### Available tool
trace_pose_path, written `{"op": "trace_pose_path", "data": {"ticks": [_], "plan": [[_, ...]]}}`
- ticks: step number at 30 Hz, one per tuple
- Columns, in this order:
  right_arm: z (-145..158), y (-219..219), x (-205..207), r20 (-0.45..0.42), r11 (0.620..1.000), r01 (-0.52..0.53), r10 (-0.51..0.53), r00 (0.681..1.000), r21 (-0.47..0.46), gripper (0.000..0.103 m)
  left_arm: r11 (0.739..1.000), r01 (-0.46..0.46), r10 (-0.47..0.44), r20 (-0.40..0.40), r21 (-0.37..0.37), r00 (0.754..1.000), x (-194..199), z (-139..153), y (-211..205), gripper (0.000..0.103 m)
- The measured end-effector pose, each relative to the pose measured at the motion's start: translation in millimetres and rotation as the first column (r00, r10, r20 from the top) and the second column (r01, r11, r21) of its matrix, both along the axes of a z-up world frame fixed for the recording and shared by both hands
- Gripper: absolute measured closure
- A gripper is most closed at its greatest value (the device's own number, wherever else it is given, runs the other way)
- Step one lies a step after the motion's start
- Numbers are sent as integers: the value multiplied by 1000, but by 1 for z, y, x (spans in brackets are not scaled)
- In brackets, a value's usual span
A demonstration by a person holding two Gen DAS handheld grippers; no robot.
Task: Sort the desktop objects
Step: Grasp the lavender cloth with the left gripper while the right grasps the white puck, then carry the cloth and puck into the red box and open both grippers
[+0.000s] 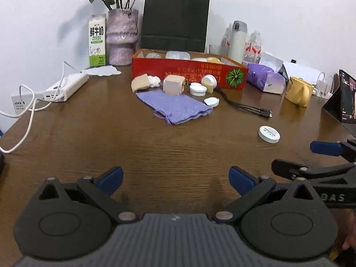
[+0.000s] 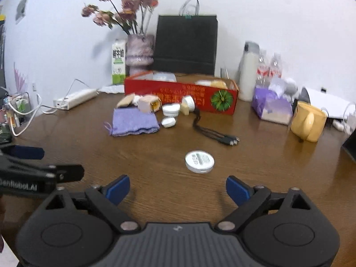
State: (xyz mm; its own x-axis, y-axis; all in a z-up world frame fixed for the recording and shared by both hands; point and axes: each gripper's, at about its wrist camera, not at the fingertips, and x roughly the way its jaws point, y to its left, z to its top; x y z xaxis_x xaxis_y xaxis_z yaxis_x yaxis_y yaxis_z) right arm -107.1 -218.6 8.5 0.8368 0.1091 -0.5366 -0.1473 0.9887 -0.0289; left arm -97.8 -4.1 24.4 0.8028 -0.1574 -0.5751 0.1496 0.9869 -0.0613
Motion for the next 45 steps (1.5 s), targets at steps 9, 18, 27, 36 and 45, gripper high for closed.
{"op": "trace_pose_path", "data": {"ticks": [9,18,27,36,45], "plan": [[-2,0,29,-29,1000,-5,4,1000,-24,22,999,38,-38,-5,-20,999,52,21,-13,0],[-6,-10,93,-121,1000,6,-5,993,10,58,999,5,0,-96,52,995,183,12,-40,0],[-10,-13,103,-89,999,-23,27,996,40,65,995,-44,55,-116,92,992,198,-5,-42,26],[-10,-16,98,-89,999,-8,13,996,54,65,999,10,-7,-62,36,998,124,19,-27,90],[5,-5,46,-44,996,-42,46,998,81,66,995,96,-98,-55,-35,994,34,36,-15,90]]}}
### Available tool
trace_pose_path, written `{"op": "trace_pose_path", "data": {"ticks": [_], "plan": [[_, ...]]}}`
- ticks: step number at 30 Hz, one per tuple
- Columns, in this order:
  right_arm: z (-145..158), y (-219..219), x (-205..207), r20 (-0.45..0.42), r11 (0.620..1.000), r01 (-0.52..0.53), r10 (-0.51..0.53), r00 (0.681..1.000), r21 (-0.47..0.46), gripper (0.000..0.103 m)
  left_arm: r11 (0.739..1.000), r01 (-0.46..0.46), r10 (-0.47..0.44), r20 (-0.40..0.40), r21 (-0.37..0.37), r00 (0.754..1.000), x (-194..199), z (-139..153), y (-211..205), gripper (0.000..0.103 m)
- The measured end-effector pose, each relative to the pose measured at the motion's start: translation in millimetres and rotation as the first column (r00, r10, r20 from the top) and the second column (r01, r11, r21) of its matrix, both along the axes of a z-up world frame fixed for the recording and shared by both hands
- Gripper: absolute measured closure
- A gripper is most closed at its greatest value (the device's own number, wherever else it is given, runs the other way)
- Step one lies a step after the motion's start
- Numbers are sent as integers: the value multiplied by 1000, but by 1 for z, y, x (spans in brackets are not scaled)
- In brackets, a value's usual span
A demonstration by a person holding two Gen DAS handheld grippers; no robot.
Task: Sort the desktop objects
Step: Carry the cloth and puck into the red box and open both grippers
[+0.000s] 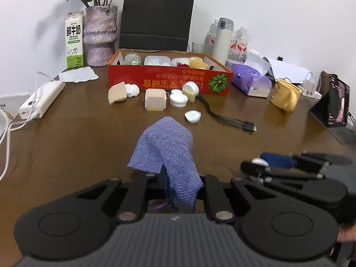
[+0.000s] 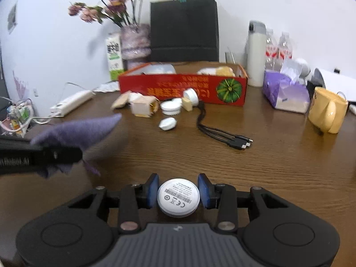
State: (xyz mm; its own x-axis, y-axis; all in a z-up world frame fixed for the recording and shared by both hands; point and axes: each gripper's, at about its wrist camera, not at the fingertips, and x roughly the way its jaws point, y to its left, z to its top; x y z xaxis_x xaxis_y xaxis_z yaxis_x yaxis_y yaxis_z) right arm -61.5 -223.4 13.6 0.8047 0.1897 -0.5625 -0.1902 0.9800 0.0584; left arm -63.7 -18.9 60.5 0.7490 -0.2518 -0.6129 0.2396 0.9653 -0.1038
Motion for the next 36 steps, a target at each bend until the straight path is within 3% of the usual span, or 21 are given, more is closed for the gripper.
{"op": "trace_pose_path", "data": {"ticks": [9,15,19,23,27,30,31,33,34,35,36], "plan": [[45,8,-53,147,999,-4,10,989,-42,66,1000,8,-7,61,-17,998,-46,5,8,90],[63,0,-40,179,1000,-27,27,983,-4,66,1000,4,0,149,-26,989,-28,33,14,90],[94,-10,5,226,1000,-13,7,974,28,66,1000,16,-14,222,-7,975,29,71,15,90],[125,-22,85,238,998,1,-16,971,63,66,1000,26,-26,163,4,986,136,100,16,90],[131,-38,200,117,989,8,-25,993,148,66,999,-16,14,62,33,998,252,92,15,90],[113,-44,277,14,992,48,-50,999,120,66,989,-51,51,3,142,999,323,68,8,89],[105,-44,299,-14,993,67,-66,998,95,66,989,-58,61,-23,135,998,341,58,9,86],[88,-44,334,-70,995,97,-94,993,38,65,992,-37,43,-51,124,998,373,40,10,63],[79,-46,348,-94,993,114,-111,989,18,65,990,-35,40,-36,137,999,382,33,11,37],[70,-48,359,-112,991,131,-130,985,2,65,985,-47,51,-18,165,999,385,28,10,24],[63,-51,366,-128,989,146,-147,981,-14,64,977,-61,61,5,207,998,388,25,9,23]]}}
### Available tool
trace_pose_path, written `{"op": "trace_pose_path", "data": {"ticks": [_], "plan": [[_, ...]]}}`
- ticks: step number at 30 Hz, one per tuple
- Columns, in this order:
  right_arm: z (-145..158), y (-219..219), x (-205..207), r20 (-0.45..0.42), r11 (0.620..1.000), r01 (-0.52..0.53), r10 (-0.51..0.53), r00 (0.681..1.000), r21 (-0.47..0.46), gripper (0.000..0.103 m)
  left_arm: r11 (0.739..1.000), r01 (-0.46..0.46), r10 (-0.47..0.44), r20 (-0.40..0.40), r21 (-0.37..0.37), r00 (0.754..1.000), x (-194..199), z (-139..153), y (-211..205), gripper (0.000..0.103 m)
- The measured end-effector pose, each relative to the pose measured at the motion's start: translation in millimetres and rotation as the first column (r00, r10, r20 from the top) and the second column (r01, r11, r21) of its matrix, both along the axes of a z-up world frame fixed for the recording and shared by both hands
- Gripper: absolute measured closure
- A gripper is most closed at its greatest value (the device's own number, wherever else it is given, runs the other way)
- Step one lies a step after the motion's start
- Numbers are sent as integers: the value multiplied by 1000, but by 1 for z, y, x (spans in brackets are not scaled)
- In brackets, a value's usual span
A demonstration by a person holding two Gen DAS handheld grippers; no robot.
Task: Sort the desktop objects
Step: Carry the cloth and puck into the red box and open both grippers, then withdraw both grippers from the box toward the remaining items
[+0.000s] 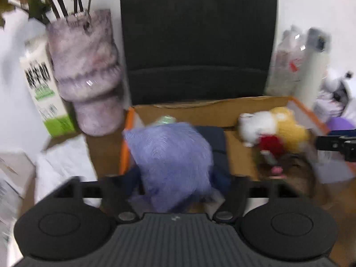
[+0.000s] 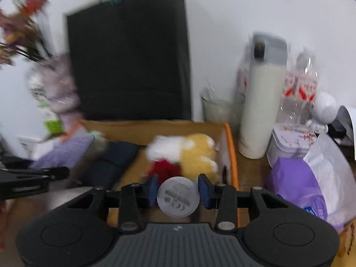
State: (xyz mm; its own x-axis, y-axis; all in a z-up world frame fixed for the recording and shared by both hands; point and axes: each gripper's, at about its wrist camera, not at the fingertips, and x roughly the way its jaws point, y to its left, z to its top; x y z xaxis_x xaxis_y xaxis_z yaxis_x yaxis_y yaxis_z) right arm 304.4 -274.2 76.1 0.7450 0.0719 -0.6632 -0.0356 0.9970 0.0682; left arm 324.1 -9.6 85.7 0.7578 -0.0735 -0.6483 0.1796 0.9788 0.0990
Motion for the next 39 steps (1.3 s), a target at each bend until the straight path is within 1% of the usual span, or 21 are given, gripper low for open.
{"op": "trace_pose_path", "data": {"ticks": [1,2,3,4,6,8,9,11,13,14,16,18,20,24,27,31,33,34,35,37,39], "plan": [[-7,-2,6,-13,1000,19,-19,1000,-20,59,1000,1,-2,7,26,1000,2,0,0,20],[-11,-5,10,-11,999,37,-37,999,-37,51,1000,10,-10,10,30,1000,3,1,1,16],[-13,-7,9,5,998,46,-46,999,-41,49,1000,18,-18,10,12,1000,2,4,4,14],[-12,-9,8,21,998,49,-49,999,-30,48,1000,9,-9,11,-7,1000,0,7,6,12],[-9,-12,3,37,998,63,-64,997,7,46,998,-49,51,37,-40,998,-19,14,9,11],[-1,-9,-10,65,998,57,-58,996,24,45,994,-91,95,70,-66,993,-45,25,3,3],[2,-4,-21,85,999,41,-43,995,24,43,988,-115,125,96,-99,988,-66,29,3,2],[9,5,-45,126,1000,13,-15,992,16,34,969,-164,188,122,-187,975,-104,34,4,1],[13,14,-72,157,1000,-9,8,988,7,30,951,-161,200,126,-265,972,-140,35,4,0],[15,18,-88,168,1000,-23,22,986,4,29,948,-147,188,122,-284,975,-157,33,2,0],[16,27,-122,184,999,-49,50,982,-9,26,956,-111,149,124,-270,981,-189,29,-5,0],[15,34,-153,198,997,-68,71,978,-20,24,975,-67,95,126,-214,987,-217,24,-14,0],[12,38,-185,195,997,-79,83,977,-27,23,984,-30,53,127,-178,990,-245,17,-21,0],[-1,40,-244,166,995,-94,90,982,16,23,985,64,-47,109,-158,993,-296,2,-25,0],[-17,43,-284,142,995,-96,93,985,12,23,989,75,-66,71,-126,995,-328,-21,-21,0],[-45,45,-332,95,997,-80,78,992,12,23,989,88,-83,46,-123,996,-359,-42,-8,0],[-55,45,-349,85,997,-75,72,994,29,23,991,62,-58,43,-117,997,-370,-48,0,0],[-60,46,-357,83,995,-88,85,993,35,22,991,46,-41,38,-124,998,-374,-50,3,0],[-63,48,-364,81,994,-106,104,991,32,19,990,33,-29,31,-139,999,-379,-52,7,0],[-67,53,-373,80,993,-114,114,990,-7,17,989,14,-11,19,-150,1000,-385,-56,13,0],[-68,57,-383,90,994,-98,102,991,-45,17,990,5,0,31,-138,1000,-391,-56,17,0]]}}
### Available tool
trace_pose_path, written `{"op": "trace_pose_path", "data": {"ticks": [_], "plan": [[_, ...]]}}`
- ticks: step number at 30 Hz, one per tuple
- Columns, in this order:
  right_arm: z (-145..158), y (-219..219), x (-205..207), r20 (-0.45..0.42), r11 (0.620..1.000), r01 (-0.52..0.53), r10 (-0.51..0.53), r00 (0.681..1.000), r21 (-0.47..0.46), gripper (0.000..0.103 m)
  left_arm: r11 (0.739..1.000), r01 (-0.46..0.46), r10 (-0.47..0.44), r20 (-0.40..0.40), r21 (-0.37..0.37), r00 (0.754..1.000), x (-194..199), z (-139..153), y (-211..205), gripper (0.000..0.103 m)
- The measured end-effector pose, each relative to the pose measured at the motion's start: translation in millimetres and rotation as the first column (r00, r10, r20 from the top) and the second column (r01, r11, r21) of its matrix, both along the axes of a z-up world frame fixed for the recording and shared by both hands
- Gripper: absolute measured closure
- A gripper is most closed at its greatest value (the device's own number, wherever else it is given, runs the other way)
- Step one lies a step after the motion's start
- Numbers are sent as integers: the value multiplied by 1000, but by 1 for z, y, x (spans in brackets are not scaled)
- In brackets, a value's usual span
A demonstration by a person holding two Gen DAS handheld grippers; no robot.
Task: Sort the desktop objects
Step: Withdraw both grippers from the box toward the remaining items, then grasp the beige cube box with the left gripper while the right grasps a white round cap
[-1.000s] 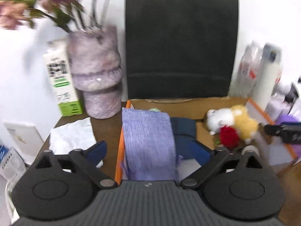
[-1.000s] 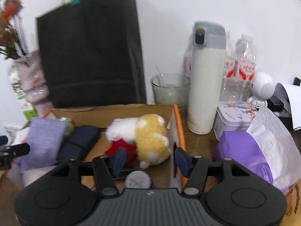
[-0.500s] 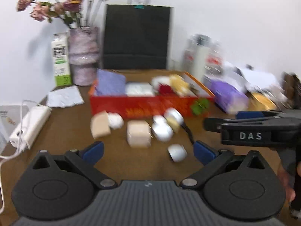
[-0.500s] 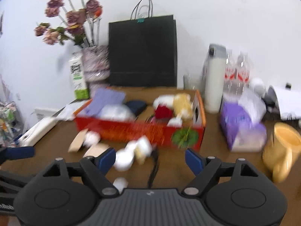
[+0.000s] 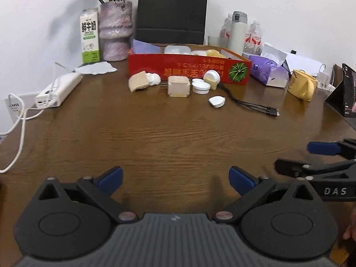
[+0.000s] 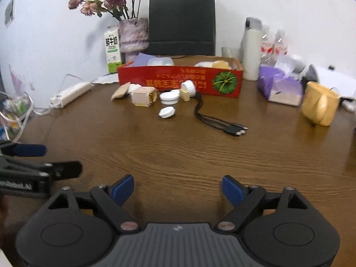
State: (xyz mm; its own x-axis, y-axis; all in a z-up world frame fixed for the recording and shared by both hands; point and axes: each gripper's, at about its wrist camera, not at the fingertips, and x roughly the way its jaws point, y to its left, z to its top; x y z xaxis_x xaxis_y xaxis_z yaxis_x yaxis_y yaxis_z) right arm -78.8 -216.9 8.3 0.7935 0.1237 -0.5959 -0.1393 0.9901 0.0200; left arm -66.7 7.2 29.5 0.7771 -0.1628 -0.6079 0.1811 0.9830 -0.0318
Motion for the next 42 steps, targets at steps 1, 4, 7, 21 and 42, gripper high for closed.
{"op": "trace_pose_path", "data": {"ticks": [1,4,7,21,42], "plan": [[1,2,-5,5,1000,-1,2,1000,-7,17,1000,-14,14,12,8,1000,-4,1,2,0],[4,7,-22,30,1000,-18,17,999,17,17,999,-49,49,38,4,998,-16,1,9,0],[6,10,-32,50,999,-11,9,999,48,17,998,-62,62,37,-15,997,-25,0,12,0],[8,10,-25,47,998,27,-29,998,59,17,998,-56,56,46,-6,997,-16,5,6,0],[-2,41,168,-42,990,-130,128,991,-60,57,997,57,-55,33,-57,998,212,17,-27,7]]}}
